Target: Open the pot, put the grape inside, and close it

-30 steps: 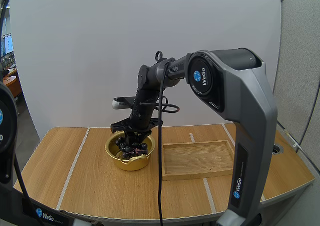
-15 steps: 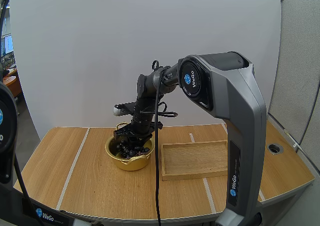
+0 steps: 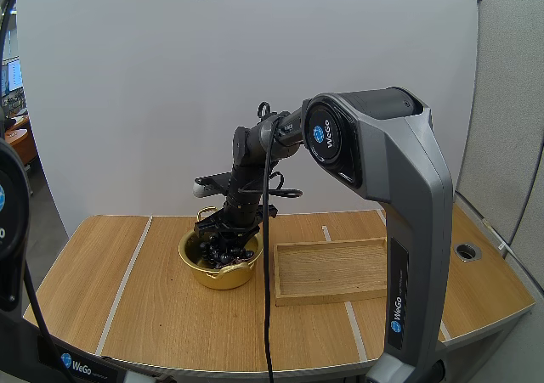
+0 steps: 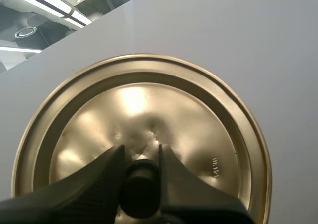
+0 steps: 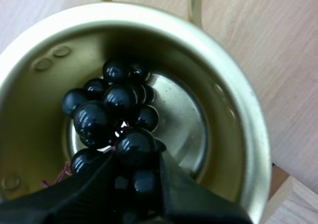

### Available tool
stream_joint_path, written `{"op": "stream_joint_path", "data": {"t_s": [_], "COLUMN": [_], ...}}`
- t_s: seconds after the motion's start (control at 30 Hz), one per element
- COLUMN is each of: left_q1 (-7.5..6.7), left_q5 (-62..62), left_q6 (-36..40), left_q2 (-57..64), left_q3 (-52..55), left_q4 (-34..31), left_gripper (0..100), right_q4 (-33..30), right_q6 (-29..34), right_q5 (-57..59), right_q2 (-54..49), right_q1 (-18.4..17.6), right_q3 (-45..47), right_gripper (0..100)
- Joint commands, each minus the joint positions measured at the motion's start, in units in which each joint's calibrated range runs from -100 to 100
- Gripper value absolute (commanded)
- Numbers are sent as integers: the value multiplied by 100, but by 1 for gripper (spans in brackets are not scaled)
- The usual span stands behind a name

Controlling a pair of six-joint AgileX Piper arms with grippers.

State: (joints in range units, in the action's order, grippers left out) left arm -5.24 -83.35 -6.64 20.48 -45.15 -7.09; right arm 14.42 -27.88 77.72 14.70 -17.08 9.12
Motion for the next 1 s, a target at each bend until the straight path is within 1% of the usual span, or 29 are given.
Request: {"op": "stream_joint_path", "data": {"t_s": [0.0, 0.03, 0.07, 0.13, 0.17, 0.37, 0.53, 0.77, 0.97], "left_q1": [-15, -15, -15, -15, -15, -15, -15, -15, -15], "left_q5": [134, 134, 134, 134, 134, 134, 134, 134, 134], "left_q6": [27, 27, 27, 27, 27, 27, 27, 27, 27], "left_q2": [49, 49, 49, 49, 49, 49, 49, 49, 49], "left_q3": [-45, -45, -45, -45, -45, -45, -45, -45, -45], "left_q4": [-56, -56, -56, -56, -56, -56, -56, -56, -56], "left_gripper": [0, 0, 0, 0, 0, 0, 0, 0, 0], "right_q4": [119, 119, 119, 97, 97, 264, 249, 212, -18], "right_q6": [-121, -121, -121, -121, -121, -121, -121, -121, -81], "right_q5": [-138, -138, -138, -138, -138, -50, -62, 36, 580], "right_q2": [-16, -16, -16, -16, -16, -16, -243, -1099, -1976], "right_q1": [-7, -7, -7, -7, -7, -7, -7, -7, -7], "right_q3": [-47, -47, -47, -47, -47, -47, -47, -47, -47], "right_gripper": [23, 33, 48, 80, 100, 100, 100, 100, 100]}}
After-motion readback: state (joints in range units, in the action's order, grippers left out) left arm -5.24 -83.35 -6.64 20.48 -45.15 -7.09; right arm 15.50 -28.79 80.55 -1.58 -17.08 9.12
